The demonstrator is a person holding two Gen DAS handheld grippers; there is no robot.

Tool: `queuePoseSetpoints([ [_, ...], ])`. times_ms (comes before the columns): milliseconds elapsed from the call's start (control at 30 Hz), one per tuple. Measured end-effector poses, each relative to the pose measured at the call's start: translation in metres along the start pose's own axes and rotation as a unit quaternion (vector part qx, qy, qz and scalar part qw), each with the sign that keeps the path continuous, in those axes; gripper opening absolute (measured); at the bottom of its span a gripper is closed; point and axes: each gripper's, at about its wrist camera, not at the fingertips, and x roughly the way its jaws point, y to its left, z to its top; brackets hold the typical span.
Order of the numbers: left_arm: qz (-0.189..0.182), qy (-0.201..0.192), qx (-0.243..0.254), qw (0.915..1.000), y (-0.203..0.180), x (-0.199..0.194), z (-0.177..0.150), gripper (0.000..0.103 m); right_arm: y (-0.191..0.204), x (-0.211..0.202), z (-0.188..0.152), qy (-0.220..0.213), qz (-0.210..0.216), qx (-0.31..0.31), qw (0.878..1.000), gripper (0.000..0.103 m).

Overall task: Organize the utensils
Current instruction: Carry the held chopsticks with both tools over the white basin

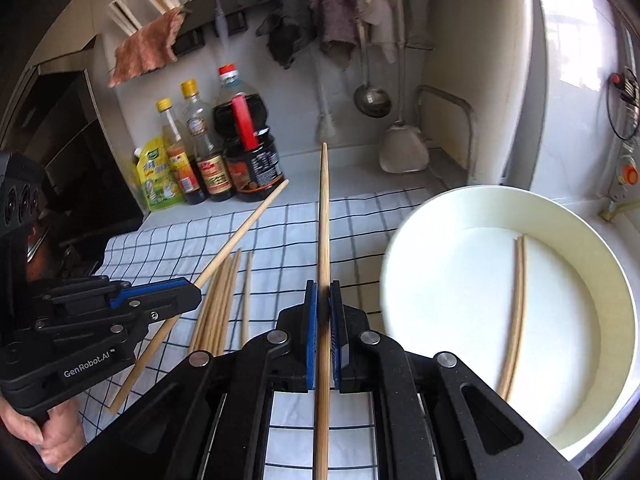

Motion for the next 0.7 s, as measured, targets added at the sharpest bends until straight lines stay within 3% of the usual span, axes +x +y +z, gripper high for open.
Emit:
queuePoseSetpoints([
  [200,-0.040,0.019,0.013,0.9989,-0.058,0.036,0.035,0.007,-0.070,-0.013,0.007,-0.003,-0.030,0.072,0.997,0.006],
  [367,-0.051,0.033,0.030,0.9977,-0.097,0.068,0.055,0.007,-0.112,-0.023,0.004,-0.005,-0.089,0.105,0.991,0.006],
  [467,-0.063,0.043,0.052,0.9957,-0.119,0.086,0.061,0.007,-0.131,-0.026,0.001,-0.002,-0.097,0.123,0.988,0.006],
  [700,-0.048,0.058,0.083,0.9937,-0.148,0.116,0.065,0.008,-0.158,-0.020,-0.006,0.013,-0.105,0.149,0.983,0.006],
])
